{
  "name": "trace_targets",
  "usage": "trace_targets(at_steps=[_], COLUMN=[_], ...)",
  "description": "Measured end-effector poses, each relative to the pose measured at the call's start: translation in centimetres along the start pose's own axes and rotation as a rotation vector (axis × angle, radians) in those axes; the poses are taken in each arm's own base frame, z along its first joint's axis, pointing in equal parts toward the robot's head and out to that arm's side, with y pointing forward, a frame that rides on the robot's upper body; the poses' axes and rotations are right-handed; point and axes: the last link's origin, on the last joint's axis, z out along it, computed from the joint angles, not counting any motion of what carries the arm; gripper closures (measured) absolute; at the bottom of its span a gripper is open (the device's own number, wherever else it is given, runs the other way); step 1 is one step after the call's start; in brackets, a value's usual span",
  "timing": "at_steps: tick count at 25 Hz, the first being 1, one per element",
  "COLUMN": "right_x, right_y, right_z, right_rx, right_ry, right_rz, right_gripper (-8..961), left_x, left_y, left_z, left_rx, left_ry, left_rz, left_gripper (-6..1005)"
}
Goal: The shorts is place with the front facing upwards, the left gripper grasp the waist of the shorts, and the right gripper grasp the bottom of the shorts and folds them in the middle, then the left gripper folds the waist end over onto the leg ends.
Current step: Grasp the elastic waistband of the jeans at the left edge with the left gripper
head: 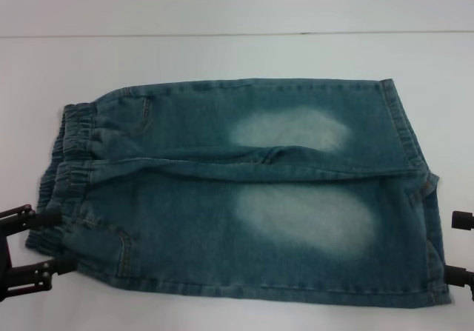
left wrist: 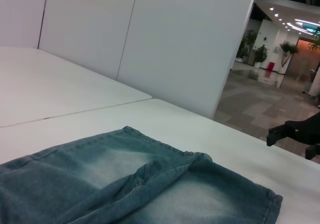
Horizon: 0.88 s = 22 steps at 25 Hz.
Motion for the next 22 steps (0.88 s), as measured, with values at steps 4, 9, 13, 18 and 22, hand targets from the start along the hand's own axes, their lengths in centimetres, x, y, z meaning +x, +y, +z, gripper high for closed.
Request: trace_targets(at_steps=[4, 9, 13, 18, 22], right_x=[0.0, -0.1, -0.1, -0.1, -0.2], right_y=[0.0, -0.1, -0.1, 0.0, -0.1], right_z=[0.0, 0.1, 0.1, 0.2, 0.2], right_rx=[0.002, 0.000, -0.001, 0.000, 0.005], right_ry=[0.001, 0.000, -0.001, -0.004, -0.010], right_rz=[0.002, 0.001, 0.001, 0.003, 0.005], right_gripper=[41, 41, 41, 41, 41], left_x=[0.0, -0.1, -0.2, -0.4, -0.6], left_y=[-0.1, -0.1, -0.2, -1.0, -2.5], left_z=[-0.1, -0.3, -0.3, -0.7, -1.1], left_rx=[0.009, 0.019, 0.025, 0.073, 0.171], left_ry=[-0.003, -0.001, -0.009, -0.065, -0.145], left_rz=[-0.011, -0.015, -0.017, -0.039, -0.064], left_gripper=[189, 188, 163, 150, 149])
